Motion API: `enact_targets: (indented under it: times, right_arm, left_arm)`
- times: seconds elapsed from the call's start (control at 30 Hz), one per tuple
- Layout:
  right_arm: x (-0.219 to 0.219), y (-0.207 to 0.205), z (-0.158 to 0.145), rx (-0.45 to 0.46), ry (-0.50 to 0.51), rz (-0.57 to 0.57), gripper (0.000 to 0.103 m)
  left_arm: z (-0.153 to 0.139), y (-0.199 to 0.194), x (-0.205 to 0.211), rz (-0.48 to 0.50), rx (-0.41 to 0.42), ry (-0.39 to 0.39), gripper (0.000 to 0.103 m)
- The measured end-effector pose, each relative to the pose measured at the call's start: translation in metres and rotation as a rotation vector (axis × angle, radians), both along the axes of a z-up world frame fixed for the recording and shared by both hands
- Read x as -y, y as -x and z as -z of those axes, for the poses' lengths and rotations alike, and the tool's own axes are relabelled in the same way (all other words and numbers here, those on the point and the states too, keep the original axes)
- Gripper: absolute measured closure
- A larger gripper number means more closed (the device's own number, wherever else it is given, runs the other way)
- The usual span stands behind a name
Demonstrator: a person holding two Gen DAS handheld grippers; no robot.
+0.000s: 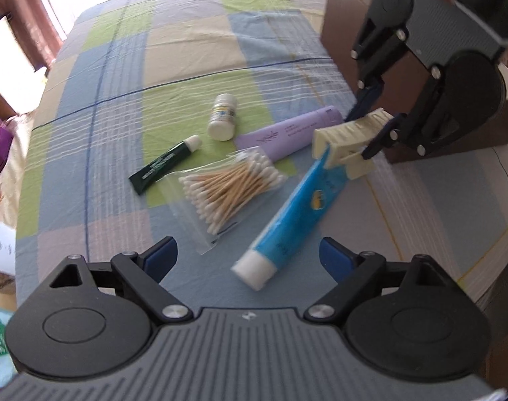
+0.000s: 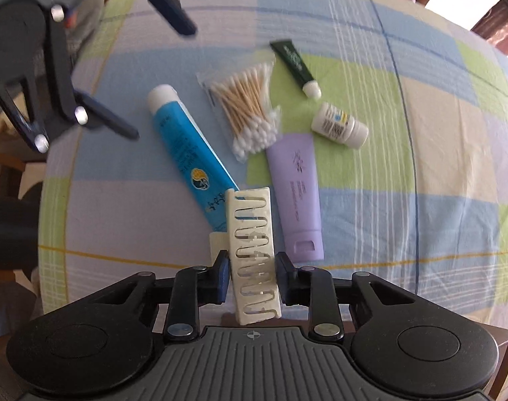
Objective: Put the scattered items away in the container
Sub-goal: 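Grasp the blue hand-cream tube with the left tool while the right tool holds the white clip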
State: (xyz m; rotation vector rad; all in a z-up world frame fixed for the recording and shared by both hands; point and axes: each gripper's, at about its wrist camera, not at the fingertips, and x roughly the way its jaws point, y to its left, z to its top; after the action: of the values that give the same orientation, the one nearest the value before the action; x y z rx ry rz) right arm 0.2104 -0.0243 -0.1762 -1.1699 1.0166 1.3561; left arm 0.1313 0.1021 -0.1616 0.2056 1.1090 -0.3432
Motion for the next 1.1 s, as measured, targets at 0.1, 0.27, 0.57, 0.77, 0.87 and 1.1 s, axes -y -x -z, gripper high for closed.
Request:
enact_targets:
  times: [0.1,0.27,0.57,0.77,0.87,1.1]
  right_arm:
    - [0.007,0.003,-0.01,-0.003,-0.036,0.022,0.073]
    - [0.009,0.018,-0.019,-0.026,-0.057,0.047,0.073]
    - [0.015,0.059,-0.006,0.043,-0.099,0.319,0.073]
    - [0.027,0.075,0.0,0.056,-0.183,0.497,0.075]
    - [0.035,0.084,0.0,0.054,-0.215,0.543,0.084]
    - [0.064,0.109,-0.015,0.039,-0.284,0.739,0.083]
  left_arm:
    - [0.008,-0.002,0.015,0.088,0.018,-0.017,0.023]
    - [0.023,-0.005,0.023,0.18,0.012,-0.045,0.035]
    - [0.03,0.007,0.014,0.242,-0.028,-0.066,0.062]
    - [0.025,-0.003,0.023,0.243,0.004,-0.067,0.048]
    - [0.031,-0.012,0.028,0.253,0.0,-0.073,0.053]
    - [0.034,0.003,0.026,0.237,-0.036,-0.066,0.076]
